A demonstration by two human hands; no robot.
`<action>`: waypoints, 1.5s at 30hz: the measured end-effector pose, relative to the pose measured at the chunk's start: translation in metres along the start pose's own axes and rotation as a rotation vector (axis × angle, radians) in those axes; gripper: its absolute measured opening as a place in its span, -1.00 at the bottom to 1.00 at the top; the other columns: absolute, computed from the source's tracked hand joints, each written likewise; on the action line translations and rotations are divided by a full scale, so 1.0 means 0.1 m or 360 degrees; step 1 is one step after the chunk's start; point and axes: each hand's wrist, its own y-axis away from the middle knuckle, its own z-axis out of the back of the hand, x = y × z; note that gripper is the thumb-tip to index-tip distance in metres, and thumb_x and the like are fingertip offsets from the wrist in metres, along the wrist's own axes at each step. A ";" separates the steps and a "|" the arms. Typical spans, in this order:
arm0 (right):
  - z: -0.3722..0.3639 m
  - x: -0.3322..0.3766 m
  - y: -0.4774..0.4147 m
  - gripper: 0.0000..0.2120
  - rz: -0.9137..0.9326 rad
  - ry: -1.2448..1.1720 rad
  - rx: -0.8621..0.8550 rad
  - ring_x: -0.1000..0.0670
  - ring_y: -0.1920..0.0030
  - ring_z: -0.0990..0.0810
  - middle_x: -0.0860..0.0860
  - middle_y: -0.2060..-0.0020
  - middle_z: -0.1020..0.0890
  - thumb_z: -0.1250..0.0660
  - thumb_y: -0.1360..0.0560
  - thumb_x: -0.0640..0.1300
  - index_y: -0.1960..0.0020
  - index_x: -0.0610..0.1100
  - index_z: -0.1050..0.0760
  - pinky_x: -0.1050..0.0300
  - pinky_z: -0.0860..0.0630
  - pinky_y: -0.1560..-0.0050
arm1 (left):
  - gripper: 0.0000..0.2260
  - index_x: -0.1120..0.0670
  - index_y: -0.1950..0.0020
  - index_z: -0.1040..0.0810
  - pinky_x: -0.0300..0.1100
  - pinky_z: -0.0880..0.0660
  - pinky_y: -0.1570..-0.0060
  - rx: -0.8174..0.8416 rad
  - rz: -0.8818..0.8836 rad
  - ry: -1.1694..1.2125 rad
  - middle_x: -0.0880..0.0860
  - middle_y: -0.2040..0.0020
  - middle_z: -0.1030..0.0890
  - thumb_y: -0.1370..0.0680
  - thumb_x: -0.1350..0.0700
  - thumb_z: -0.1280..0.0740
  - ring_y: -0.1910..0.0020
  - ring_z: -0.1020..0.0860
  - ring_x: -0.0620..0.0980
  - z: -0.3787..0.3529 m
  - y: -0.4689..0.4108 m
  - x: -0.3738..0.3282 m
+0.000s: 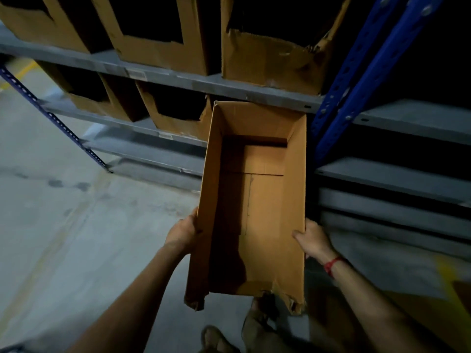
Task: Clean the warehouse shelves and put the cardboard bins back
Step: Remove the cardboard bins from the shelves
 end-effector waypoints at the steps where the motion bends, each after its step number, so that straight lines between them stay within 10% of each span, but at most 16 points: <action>1: -0.08 -0.06 0.11 -0.74 -0.0009 -0.0019 0.0008 -0.06 0.06 -0.63 -0.07 -0.08 -0.66 -0.28 -0.58 -0.21 -0.26 -0.11 -0.50 0.38 -0.42 0.52 | -0.37 -0.07 -0.60 -0.11 0.00 -0.55 -0.05 0.0005 -0.0011 -0.0008 0.14 -0.16 -0.64 -0.60 0.09 -0.32 -0.09 -0.61 0.16 -0.07 0.09 0.07; 8: -0.56 -0.37 0.67 -0.79 -0.0044 -0.0119 0.0066 0.02 0.07 -0.61 -0.04 -0.03 -0.65 -0.27 -0.61 -0.20 -0.23 -0.11 -0.52 0.20 -0.48 0.19 | -0.33 -0.05 -0.64 -0.03 -0.15 -0.49 0.13 -0.0032 -0.0080 0.0101 0.11 -0.09 -0.66 -0.62 0.07 -0.31 0.01 -0.63 0.08 -0.54 0.76 0.53; 17: -1.09 -0.30 0.99 -0.89 -0.0007 -0.0066 0.0329 0.09 0.12 -0.62 0.02 0.07 -0.64 -0.25 -0.63 -0.17 -0.12 -0.06 -0.52 0.26 -0.48 0.24 | -0.34 -0.06 -0.63 -0.04 -0.21 -0.42 0.18 0.0027 0.0147 0.0149 0.08 -0.11 -0.66 -0.61 0.08 -0.30 0.00 -0.63 0.05 -0.79 1.31 1.21; 36: -1.88 1.70 -0.04 -0.79 0.0732 0.0542 0.0702 -0.06 -0.02 -0.62 -0.01 -0.06 -0.67 -0.29 -0.57 -0.17 -0.18 -0.05 -0.57 0.06 -0.57 -0.07 | -0.48 -0.06 -0.52 -0.27 -0.03 -0.62 -0.01 -0.0617 0.0995 0.0565 0.02 -0.09 -0.66 -0.59 0.04 -0.34 0.00 -0.64 0.03 -0.33 1.33 2.04; 45: -2.53 2.73 -0.30 -0.85 0.0969 0.0707 0.0920 -0.08 0.00 -0.65 0.06 0.02 -0.64 -0.29 -0.58 -0.06 -0.12 0.10 -0.53 -0.11 -0.62 -0.07 | -0.59 -0.10 -0.48 -0.28 -0.16 -0.50 0.24 -0.0877 0.1403 0.0635 -0.03 0.11 -0.58 -0.64 0.01 -0.25 0.19 -0.58 -0.04 -0.07 1.37 2.40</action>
